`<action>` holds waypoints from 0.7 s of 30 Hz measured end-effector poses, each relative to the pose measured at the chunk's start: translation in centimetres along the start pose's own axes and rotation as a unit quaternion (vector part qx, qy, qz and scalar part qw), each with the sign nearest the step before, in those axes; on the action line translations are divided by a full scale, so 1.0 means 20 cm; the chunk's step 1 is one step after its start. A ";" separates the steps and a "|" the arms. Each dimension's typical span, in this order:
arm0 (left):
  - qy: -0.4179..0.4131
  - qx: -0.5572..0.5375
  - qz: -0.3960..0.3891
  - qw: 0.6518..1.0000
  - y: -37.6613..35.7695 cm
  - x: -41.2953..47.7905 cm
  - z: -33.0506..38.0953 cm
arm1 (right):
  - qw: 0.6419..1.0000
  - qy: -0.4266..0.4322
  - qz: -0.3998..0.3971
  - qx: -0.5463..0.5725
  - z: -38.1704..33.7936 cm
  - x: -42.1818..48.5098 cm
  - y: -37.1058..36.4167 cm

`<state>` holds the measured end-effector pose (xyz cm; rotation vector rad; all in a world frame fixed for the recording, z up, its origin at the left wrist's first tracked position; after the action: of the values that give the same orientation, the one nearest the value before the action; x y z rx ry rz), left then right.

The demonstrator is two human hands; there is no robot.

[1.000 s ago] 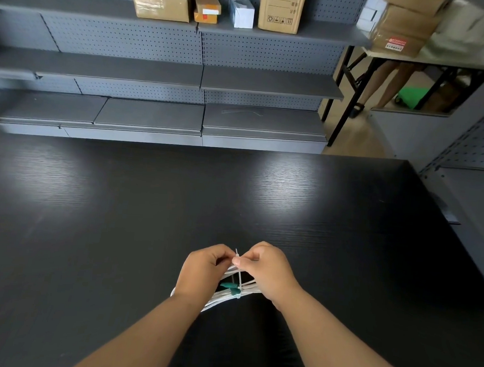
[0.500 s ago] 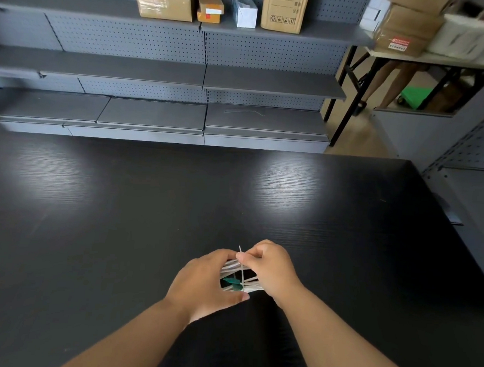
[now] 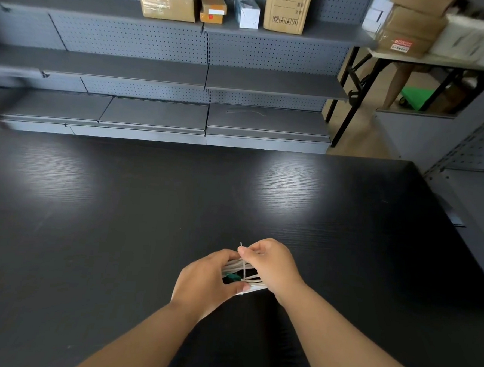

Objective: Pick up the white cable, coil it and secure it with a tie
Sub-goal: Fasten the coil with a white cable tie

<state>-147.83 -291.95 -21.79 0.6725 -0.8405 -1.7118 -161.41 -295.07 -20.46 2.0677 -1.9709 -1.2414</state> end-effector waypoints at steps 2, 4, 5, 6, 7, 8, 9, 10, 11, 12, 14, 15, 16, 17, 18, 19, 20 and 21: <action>0.002 -0.004 -0.001 1.000 0.00 0.00 0.00 | 1.000 -0.009 -0.007 0.004 -0.01 0.01 0.00; 0.003 -0.008 -0.004 1.000 -0.01 0.00 -0.01 | 1.000 -0.014 -0.015 0.008 -0.02 0.01 -0.01; 0.003 -0.010 -0.005 1.000 -0.01 0.00 -0.01 | 1.000 -0.015 -0.020 0.013 -0.02 0.01 -0.01; 0.004 -0.013 -0.005 1.000 -0.01 0.00 -0.01 | 0.999 -0.015 -0.023 0.018 -0.02 0.01 -0.01; 0.004 -0.017 -0.006 1.000 -0.01 0.00 -0.02 | 0.999 -0.013 -0.025 0.025 -0.03 0.01 0.00; 0.004 -0.021 -0.006 1.000 -0.01 0.00 -0.02 | 0.999 -0.010 -0.028 0.030 -0.04 0.01 0.00; 0.004 -0.023 -0.006 1.000 -0.01 0.00 -0.02 | 0.999 -0.006 -0.029 0.031 -0.04 0.01 0.00; 0.003 -0.023 -0.007 1.000 -0.01 0.00 -0.02 | 0.999 0.001 -0.028 0.026 -0.05 0.01 0.00; 0.001 -0.022 -0.008 1.000 -0.01 0.00 -0.02 | 1.000 0.010 -0.025 0.016 -0.06 0.01 0.00; -0.002 -0.019 -0.008 1.000 -0.01 0.00 -0.02 | 1.000 0.017 -0.020 0.006 -0.07 0.02 0.00; -0.007 -0.013 -0.009 1.000 -0.01 0.00 -0.02 | 1.000 0.027 -0.015 -0.003 -0.08 0.02 0.00; -0.010 -0.011 -0.009 1.000 -0.02 0.00 -0.02 | 0.999 0.032 -0.014 -0.005 -0.09 0.02 -0.01; -0.013 -0.012 -0.008 1.000 -0.02 0.00 -0.01 | 0.999 0.039 -0.013 -0.006 -0.09 0.02 -0.01; -0.015 -0.013 -0.006 1.000 -0.02 0.00 -0.01 | 0.999 0.044 -0.012 -0.005 -0.09 0.02 -0.01; -0.019 -0.015 -0.003 1.000 -0.01 0.00 -0.01 | 0.999 0.047 -0.011 -0.004 -0.10 0.01 0.00; -0.021 -0.017 0.000 1.000 -0.01 0.00 -0.01 | 0.999 0.048 -0.011 -0.002 -0.10 0.01 0.00; -0.025 -0.018 0.003 1.000 -0.01 0.00 -0.01 | 0.999 0.048 -0.012 0.001 -0.10 0.01 0.00; -0.028 -0.018 0.005 0.999 -0.01 0.00 0.00 | 0.999 0.047 -0.014 0.006 -0.10 0.01 0.00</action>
<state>-147.83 -291.84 -21.97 0.5973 -0.8489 -1.7398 -160.26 -296.18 -19.20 2.1245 -1.9193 -1.1172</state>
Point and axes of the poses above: each hand's wrist, its own x-axis towards the middle knuckle, its own y-axis out of the back of the hand, z = x × y, the point moved 6 cm from there along x, towards the middle knuckle, and after that the axes turned 10 degrees about -y, right-handed, at the moved point
